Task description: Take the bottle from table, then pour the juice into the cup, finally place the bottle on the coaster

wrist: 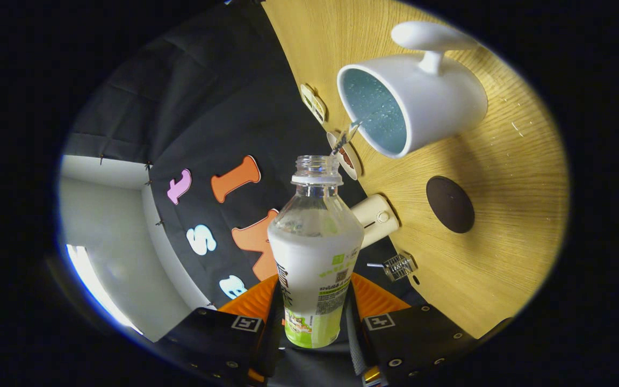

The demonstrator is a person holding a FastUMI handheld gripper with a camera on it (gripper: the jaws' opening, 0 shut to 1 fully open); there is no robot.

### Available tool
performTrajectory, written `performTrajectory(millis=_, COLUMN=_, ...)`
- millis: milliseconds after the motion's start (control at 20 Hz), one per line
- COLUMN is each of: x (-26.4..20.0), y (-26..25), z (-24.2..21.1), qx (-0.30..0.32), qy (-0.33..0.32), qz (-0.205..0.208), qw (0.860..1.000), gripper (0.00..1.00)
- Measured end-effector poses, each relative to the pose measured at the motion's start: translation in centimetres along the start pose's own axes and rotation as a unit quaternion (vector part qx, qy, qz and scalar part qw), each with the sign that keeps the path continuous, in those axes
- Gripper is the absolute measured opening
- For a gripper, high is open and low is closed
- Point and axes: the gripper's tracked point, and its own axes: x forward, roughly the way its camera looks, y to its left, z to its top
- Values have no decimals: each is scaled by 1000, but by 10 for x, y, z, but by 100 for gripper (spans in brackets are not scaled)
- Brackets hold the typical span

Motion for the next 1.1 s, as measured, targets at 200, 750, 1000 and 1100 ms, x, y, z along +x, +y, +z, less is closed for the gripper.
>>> performTrajectory(millis=200, x=2, y=3, z=-1, qx=22, qy=-4, qz=7, qw=1000, gripper=55)
performTrajectory(millis=750, x=2, y=6, z=-1, qx=68, qy=-21, qz=28, qw=997, gripper=55)
performTrajectory(millis=1000, x=6, y=12, z=-4, qx=92, qy=-25, qz=41, qw=995, gripper=55)
performTrajectory(millis=1100, x=8, y=15, z=-7, qx=92, qy=-21, qz=45, qw=995, gripper=54)
